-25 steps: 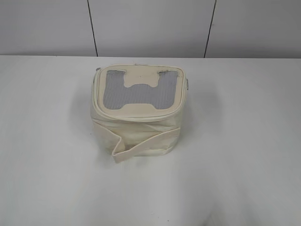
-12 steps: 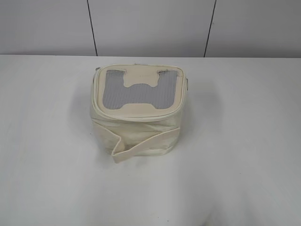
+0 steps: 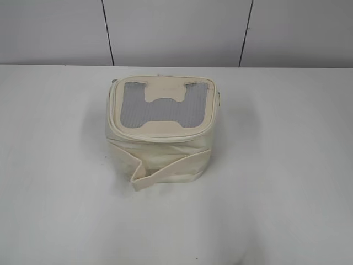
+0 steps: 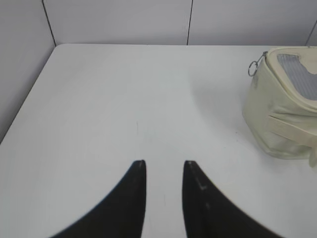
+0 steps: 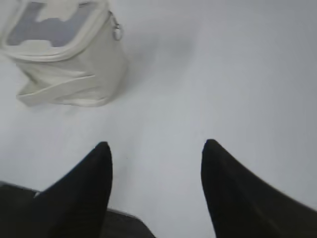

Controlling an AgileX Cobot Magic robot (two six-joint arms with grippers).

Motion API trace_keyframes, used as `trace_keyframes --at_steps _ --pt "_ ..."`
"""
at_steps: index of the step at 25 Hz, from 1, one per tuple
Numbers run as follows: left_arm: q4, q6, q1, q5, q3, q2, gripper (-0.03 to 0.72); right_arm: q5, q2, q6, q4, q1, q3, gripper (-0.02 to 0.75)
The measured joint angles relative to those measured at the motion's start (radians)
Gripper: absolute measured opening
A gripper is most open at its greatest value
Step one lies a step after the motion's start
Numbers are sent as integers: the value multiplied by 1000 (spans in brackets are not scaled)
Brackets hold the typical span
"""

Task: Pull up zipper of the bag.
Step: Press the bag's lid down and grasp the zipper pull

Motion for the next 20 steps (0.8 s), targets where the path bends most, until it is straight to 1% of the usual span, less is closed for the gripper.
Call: trace_keyframes --at_steps 2,5,7,12,16,20 --pt "0 0 0 0 0 0 194 -50 86 -124 134 0 -3 450" --pt "-7 0 0 0 0 0 194 -126 279 -399 359 0 -9 443" --pt "-1 0 0 0 0 0 194 -153 422 -580 473 0 -39 442" --pt "-7 0 0 0 0 0 194 -171 859 -897 718 0 -167 438" --pt "-7 0 -5 0 0 0 194 -163 1167 -1074 835 0 -349 433" --pt "-7 0 -7 -1 0 0 194 -85 1484 -1129 867 14 -624 432"
